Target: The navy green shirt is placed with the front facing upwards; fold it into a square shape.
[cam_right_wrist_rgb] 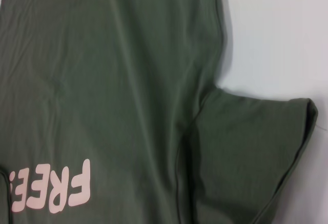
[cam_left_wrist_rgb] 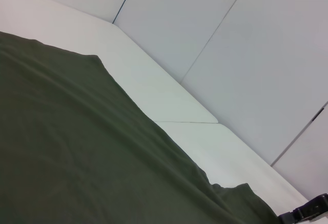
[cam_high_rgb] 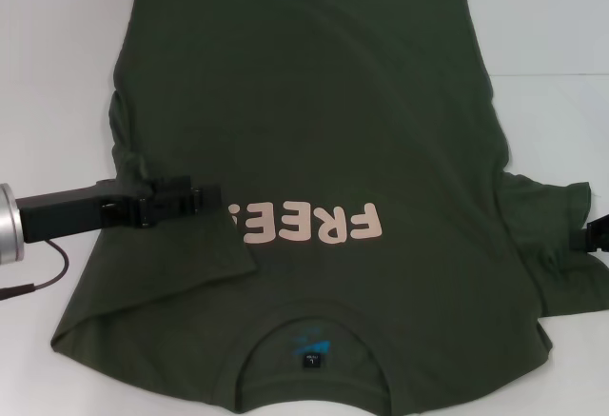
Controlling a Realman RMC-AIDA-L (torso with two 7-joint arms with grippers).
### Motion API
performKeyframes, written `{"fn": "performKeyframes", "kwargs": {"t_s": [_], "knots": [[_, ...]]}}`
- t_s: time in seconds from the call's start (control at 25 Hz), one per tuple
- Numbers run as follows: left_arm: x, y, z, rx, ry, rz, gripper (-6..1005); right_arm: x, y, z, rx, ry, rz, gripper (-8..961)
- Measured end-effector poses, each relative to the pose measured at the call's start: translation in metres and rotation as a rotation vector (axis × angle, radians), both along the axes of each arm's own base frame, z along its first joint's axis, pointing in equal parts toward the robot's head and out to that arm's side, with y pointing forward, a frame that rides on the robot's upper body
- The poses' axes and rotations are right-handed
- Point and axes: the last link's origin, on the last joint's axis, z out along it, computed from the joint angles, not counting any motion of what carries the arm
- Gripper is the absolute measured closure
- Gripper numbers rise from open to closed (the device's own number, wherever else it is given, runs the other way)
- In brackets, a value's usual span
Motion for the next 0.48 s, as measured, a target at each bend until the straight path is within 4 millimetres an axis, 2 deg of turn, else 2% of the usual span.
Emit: {"fn": "performKeyframes", "kwargs": {"t_s": [0.44, 0.48], "knots": [[0.0000, -0.0008, 0.0022, 0.011, -0.021, 0.002, 309, 0.0001, 0.0002, 0.0001, 0.002, -0.017, 0.032, 860], [0.0000, -0.0010, 0.0022, 0.010, -0.022, 0.001, 309, 0.0003, 0.0003, 0.0001, 0.004, -0.019, 0.032, 885]]}}
